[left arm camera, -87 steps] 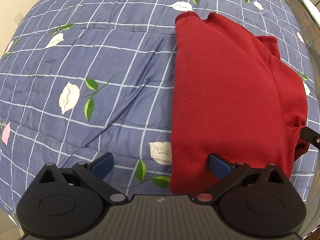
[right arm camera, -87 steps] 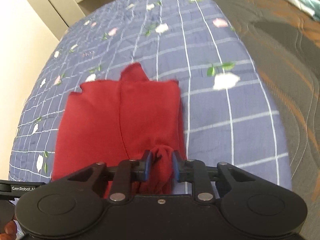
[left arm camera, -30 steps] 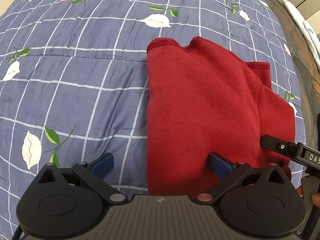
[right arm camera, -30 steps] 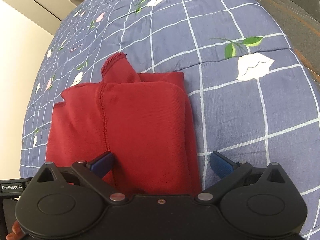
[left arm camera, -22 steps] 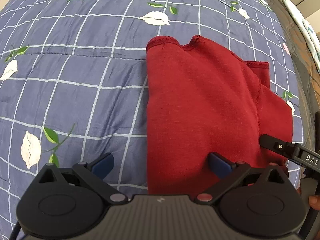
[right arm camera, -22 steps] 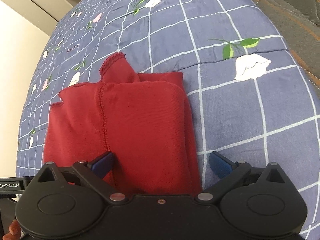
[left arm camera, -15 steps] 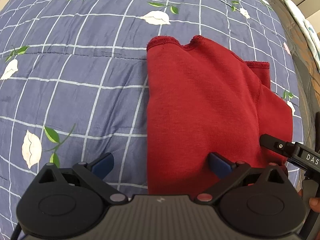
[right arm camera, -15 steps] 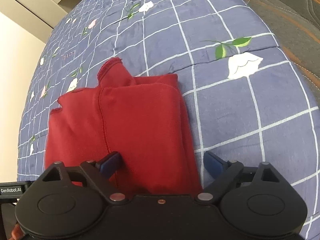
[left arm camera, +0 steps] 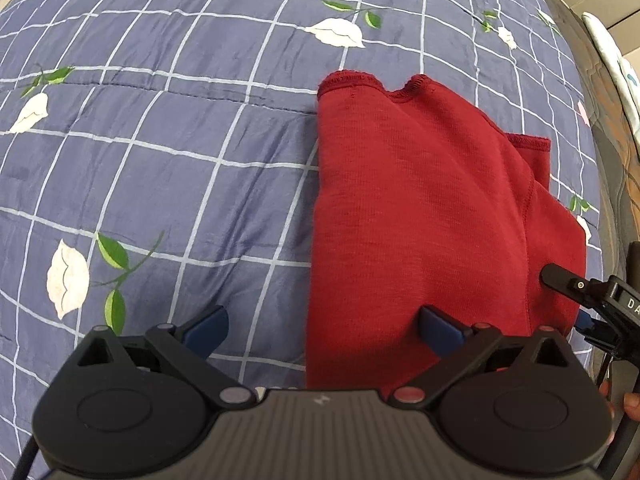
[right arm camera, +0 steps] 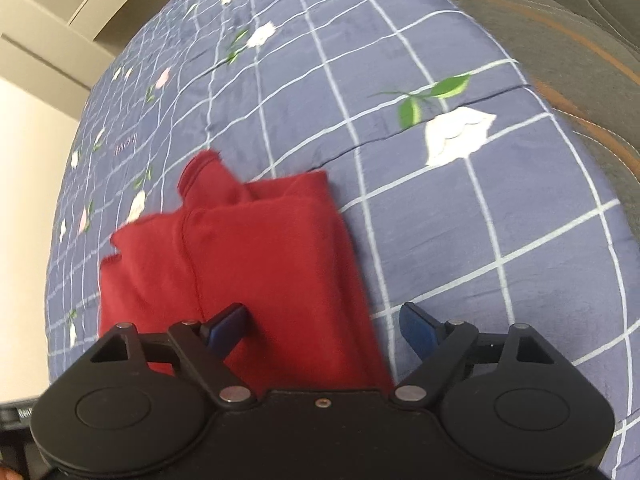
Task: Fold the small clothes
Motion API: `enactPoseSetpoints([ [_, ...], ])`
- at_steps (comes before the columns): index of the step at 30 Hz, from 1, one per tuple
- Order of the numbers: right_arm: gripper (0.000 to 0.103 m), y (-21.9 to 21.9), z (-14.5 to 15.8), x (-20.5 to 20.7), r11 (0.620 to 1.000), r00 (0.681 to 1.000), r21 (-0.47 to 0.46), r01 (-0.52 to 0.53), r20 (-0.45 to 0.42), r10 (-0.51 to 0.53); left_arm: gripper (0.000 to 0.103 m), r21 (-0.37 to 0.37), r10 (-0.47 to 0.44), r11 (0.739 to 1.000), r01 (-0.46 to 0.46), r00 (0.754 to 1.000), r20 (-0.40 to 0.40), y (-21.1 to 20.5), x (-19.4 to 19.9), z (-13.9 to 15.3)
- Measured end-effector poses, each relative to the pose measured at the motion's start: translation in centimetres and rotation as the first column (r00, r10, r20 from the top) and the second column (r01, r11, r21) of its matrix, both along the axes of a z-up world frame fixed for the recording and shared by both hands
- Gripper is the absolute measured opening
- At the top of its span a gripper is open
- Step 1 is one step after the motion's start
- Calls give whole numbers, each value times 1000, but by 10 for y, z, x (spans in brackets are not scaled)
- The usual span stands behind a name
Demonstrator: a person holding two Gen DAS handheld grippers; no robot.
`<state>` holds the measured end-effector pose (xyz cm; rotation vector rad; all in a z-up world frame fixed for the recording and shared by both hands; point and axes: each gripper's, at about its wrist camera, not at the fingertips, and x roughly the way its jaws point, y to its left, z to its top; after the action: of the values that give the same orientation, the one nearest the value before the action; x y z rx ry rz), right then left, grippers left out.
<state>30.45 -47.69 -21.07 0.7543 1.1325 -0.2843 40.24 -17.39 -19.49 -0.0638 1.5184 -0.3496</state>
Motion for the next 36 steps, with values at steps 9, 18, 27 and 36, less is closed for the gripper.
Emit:
enactPoseSetpoints([
  [9, 49, 5, 2, -1, 999, 999, 29, -26, 19, 25, 63, -77, -11, 997, 11, 1000, 3, -10, -3, 9],
  [18, 21, 11, 20, -3, 995, 995, -15, -95, 40, 95, 39, -36, -45, 998, 47, 997, 55, -21, -13, 25],
  [27, 14, 20, 46, -16, 995, 991, -34, -90, 93, 92, 28, -83, -79, 992, 90, 989, 123, -20, -29, 62],
  [36, 13, 36, 74, -54, 998, 990, -7, -67, 125, 67, 27, -93, -122, 987, 134, 984, 131, -9, -71, 80],
])
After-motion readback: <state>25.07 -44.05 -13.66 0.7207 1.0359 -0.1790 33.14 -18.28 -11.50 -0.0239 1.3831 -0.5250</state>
